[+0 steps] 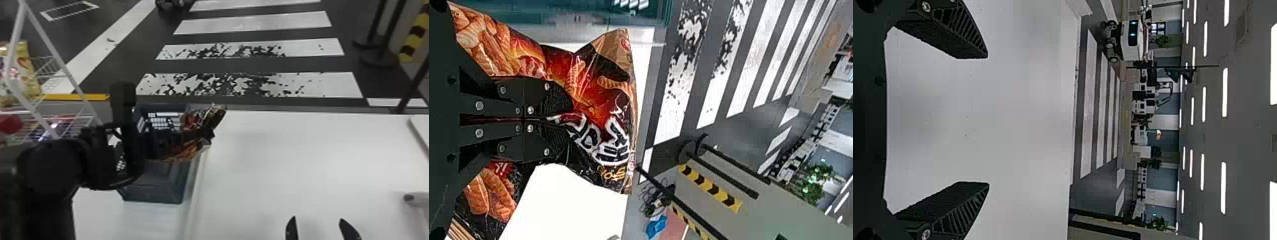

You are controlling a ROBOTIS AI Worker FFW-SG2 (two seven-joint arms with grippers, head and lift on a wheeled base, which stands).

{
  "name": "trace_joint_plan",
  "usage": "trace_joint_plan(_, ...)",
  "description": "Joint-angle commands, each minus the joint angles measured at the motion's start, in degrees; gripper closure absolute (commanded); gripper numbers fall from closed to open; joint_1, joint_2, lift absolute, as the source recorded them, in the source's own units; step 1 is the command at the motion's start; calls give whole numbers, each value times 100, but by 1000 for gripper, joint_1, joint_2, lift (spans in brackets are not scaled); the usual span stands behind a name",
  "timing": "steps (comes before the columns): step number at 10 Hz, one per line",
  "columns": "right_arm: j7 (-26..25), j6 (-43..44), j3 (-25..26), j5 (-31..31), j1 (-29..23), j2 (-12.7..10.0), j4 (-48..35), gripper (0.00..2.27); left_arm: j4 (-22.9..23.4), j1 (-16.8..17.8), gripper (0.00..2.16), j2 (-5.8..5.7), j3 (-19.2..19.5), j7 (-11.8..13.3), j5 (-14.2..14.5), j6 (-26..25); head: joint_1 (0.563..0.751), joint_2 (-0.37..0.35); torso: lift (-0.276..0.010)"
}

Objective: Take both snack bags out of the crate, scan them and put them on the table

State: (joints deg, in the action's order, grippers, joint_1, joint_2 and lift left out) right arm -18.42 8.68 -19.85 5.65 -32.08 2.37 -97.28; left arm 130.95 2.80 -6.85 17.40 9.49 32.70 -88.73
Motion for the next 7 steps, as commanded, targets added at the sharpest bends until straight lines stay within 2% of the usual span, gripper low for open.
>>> trace_joint_plan(1, -13, 50, 43, -3, -79, 0, -98, 80, 53, -16, 2142, 175, -369, -70, -88, 0, 695, 155, -92)
trace_joint_plan(2, -39, 156, 87, -3, -123, 0, -160, 83, 62, -25, 2142, 263, -554, -96, -167, 0, 695, 139, -92)
trace_joint_plan(4, -154, 402, 131, -3, -219, 0, -318, 83, 53, -95, 2142, 369, -1011, -237, -431, 18, 695, 65, -92)
trace_joint_plan(5, -259, 507, 148, -3, -272, 0, -371, 83, -43, -78, 2142, 412, -1248, -333, -589, 53, 695, 41, -92)
trace_joint_plan(7, -417, 947, 201, -3, -369, 0, -371, 83, -377, -25, 2142, 588, -1793, -597, -906, 141, 695, -8, -92)
